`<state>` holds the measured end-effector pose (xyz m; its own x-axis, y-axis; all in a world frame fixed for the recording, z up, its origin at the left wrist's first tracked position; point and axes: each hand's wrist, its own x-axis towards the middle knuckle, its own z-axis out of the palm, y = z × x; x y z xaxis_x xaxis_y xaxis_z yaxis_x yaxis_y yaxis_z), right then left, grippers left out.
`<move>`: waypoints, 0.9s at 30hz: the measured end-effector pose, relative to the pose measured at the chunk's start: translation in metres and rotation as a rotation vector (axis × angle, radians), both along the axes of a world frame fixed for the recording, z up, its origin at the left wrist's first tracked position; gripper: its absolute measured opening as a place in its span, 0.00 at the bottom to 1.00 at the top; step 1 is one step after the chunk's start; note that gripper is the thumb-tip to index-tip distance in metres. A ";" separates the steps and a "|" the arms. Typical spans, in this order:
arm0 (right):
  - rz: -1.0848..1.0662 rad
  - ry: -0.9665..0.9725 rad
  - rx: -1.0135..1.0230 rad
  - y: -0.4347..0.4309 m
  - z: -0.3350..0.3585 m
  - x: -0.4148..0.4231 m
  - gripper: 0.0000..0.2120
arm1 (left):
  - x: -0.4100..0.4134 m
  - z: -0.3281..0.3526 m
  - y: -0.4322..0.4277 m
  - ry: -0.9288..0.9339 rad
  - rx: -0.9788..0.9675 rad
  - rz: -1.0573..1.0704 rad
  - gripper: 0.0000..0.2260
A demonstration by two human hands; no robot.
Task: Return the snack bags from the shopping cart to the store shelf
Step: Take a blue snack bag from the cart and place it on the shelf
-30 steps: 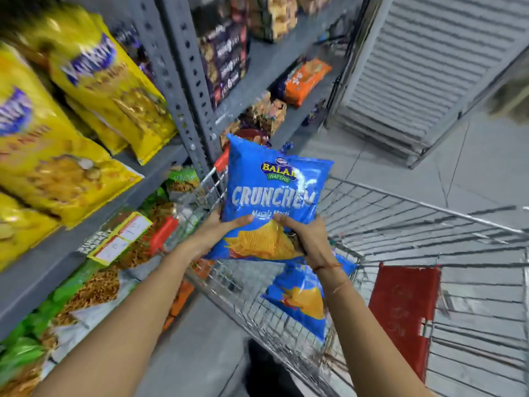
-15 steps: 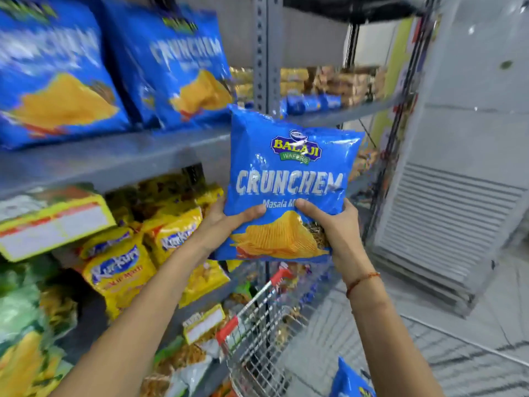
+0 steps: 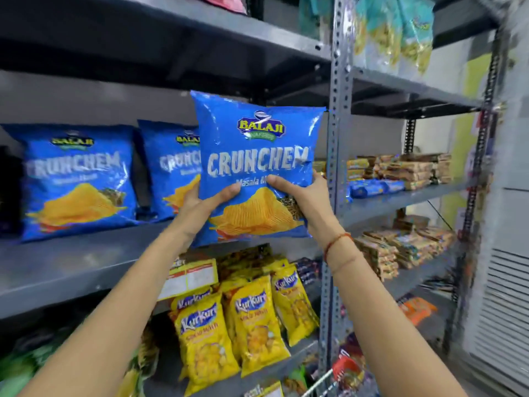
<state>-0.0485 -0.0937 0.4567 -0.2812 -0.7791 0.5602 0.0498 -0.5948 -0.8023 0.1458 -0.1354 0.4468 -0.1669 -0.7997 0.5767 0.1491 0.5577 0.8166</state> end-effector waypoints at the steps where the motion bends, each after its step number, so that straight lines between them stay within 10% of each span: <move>1: 0.008 0.008 0.014 -0.007 0.005 0.010 0.38 | 0.009 0.002 -0.001 0.022 0.003 0.031 0.18; 4: 0.036 0.044 0.027 -0.024 0.013 0.037 0.44 | 0.039 0.006 -0.010 0.026 0.062 0.063 0.22; 11: 0.064 0.183 0.016 -0.067 0.015 0.077 0.18 | 0.081 0.008 -0.030 0.015 0.113 0.197 0.24; 20: 0.050 0.178 0.042 -0.120 0.008 0.081 0.16 | 0.075 0.006 -0.062 0.008 0.171 0.244 0.20; 27: 0.009 0.183 0.087 -0.133 0.005 0.076 0.21 | 0.072 0.007 -0.077 -0.059 0.237 0.276 0.36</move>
<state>0.0277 -0.2262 0.4619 -0.1735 -0.8288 0.5320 -0.0965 -0.5233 -0.8467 0.2175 -0.2122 0.4539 0.0470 -0.9293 0.3663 -0.0317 0.3651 0.9304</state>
